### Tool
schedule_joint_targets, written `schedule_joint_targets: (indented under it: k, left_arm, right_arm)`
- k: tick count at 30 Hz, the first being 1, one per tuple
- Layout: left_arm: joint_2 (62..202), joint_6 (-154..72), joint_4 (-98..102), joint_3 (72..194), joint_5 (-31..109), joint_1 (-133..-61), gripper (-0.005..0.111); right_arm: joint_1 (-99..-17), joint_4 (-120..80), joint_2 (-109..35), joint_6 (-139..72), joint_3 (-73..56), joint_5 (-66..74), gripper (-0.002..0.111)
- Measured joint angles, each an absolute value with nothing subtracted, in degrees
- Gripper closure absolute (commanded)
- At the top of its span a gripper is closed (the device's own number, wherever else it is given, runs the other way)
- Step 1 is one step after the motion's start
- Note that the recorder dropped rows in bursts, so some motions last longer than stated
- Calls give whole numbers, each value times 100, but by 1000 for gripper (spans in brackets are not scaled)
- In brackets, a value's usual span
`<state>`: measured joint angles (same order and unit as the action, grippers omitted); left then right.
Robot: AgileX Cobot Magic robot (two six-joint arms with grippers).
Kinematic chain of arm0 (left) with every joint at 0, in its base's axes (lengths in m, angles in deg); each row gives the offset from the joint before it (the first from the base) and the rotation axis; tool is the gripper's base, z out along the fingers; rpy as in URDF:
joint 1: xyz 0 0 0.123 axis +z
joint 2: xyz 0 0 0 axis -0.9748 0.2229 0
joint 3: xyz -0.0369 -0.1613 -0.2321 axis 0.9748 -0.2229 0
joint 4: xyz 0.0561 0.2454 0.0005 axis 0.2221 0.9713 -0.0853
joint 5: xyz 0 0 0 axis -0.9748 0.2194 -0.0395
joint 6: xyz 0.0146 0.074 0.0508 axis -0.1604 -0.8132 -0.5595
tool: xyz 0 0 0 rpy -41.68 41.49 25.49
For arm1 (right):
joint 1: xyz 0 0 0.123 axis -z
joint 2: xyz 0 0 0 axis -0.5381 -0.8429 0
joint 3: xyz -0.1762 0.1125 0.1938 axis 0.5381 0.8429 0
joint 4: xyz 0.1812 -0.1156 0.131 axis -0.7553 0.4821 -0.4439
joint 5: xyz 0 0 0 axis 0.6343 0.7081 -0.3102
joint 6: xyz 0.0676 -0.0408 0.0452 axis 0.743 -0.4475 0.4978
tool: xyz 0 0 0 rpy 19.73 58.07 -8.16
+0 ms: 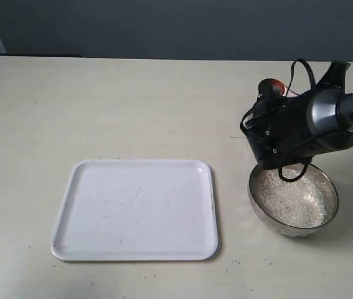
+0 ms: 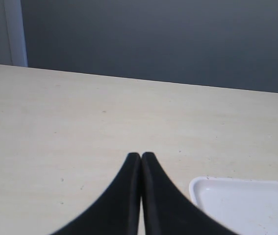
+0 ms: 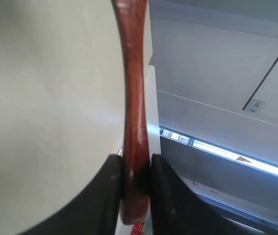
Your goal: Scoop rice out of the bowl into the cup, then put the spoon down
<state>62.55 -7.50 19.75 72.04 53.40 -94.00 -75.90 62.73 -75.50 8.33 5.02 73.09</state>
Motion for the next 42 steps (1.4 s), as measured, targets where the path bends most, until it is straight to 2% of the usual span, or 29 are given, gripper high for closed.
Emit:
schedule_joint_targets:
  k: [14, 42]
  left_arm:
    - [6255, -750, 1975, 7204, 5340, -9400, 106]
    - [6255, -750, 1975, 7204, 5340, -9400, 106]
  right_arm:
    - [-7590, 6517, -7955, 902, 502, 7309, 109]
    - [-7590, 6542, -7841, 1053, 502, 7298, 109]
